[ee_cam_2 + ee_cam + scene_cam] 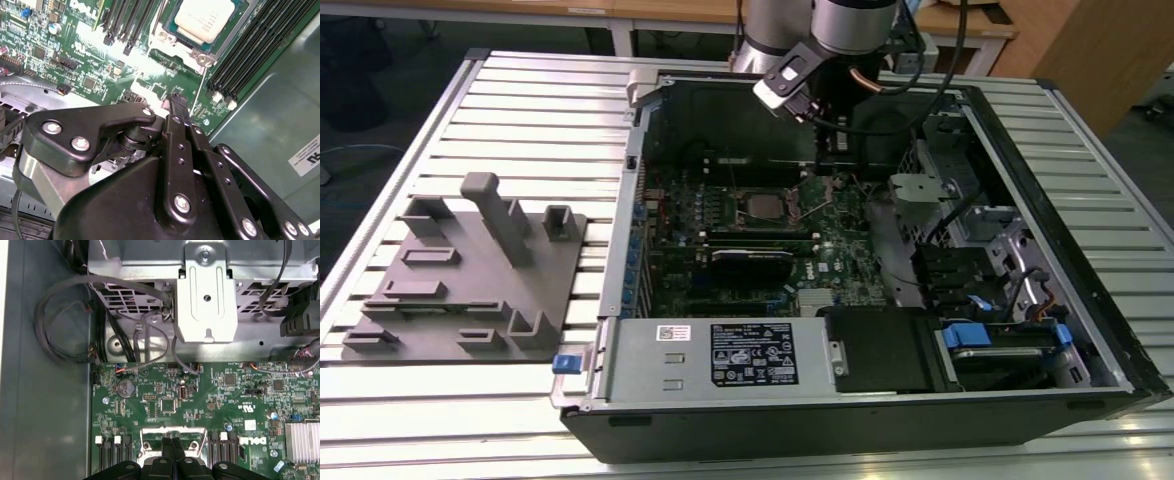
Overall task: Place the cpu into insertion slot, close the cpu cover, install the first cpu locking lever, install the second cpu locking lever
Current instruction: 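Close the cpu cover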
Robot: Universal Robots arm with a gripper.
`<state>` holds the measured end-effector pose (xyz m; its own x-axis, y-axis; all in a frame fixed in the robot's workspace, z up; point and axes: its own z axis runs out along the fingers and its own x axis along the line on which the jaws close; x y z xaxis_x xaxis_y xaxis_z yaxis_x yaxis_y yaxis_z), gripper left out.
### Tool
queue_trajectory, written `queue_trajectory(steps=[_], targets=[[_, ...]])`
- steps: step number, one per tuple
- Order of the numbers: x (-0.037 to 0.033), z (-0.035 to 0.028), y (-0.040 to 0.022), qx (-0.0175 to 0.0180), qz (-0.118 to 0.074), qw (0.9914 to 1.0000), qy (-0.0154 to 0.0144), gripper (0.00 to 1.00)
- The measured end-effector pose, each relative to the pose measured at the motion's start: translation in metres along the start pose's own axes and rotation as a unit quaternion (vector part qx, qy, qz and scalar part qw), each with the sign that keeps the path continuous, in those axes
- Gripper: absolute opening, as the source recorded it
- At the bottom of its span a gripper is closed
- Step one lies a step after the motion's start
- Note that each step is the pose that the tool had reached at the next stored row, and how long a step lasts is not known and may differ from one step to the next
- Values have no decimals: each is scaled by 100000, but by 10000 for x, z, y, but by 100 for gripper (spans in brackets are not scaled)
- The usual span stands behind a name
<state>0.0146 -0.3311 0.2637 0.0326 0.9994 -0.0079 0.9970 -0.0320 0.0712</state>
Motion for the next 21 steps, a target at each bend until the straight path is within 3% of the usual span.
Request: queue_trajectory(steps=[16, 21], targets=[[30, 17, 170, 0, 0, 100000, -19, 10], [45, 20, 212, -8, -15, 100000, -223, 10]])
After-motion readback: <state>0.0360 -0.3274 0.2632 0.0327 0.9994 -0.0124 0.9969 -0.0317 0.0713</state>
